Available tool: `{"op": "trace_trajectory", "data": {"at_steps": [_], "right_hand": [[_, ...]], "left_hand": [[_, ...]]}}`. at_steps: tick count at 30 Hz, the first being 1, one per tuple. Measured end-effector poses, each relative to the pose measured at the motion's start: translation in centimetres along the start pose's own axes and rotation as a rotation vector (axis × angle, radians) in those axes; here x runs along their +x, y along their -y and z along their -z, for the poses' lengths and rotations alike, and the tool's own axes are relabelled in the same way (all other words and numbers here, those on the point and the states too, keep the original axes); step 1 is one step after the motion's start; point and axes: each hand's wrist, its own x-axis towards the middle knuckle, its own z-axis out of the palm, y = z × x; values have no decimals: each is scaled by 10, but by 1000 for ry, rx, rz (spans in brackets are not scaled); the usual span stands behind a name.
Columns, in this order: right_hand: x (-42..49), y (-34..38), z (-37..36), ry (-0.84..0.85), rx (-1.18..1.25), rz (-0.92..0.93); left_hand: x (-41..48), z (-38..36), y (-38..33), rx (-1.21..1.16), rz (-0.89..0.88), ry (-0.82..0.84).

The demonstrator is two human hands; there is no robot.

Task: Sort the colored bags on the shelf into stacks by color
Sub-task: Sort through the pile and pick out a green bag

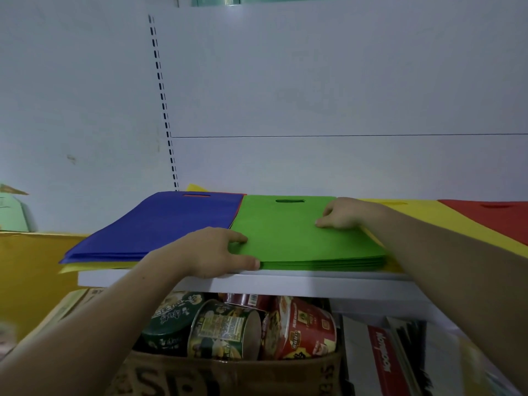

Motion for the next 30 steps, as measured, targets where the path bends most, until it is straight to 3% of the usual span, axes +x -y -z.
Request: {"op": "trace_trajectory", "data": {"at_steps": [13, 23, 30], "right_hand": [[-1, 41, 22, -139, 101, 182], [5, 135, 11, -152, 145, 173], [21, 220, -11, -136, 152, 68]], "left_hand": [[-5, 21, 19, -49, 26, -168], [-23, 46, 119, -120, 106, -173], [-29, 62, 201, -111, 154, -187]]}}
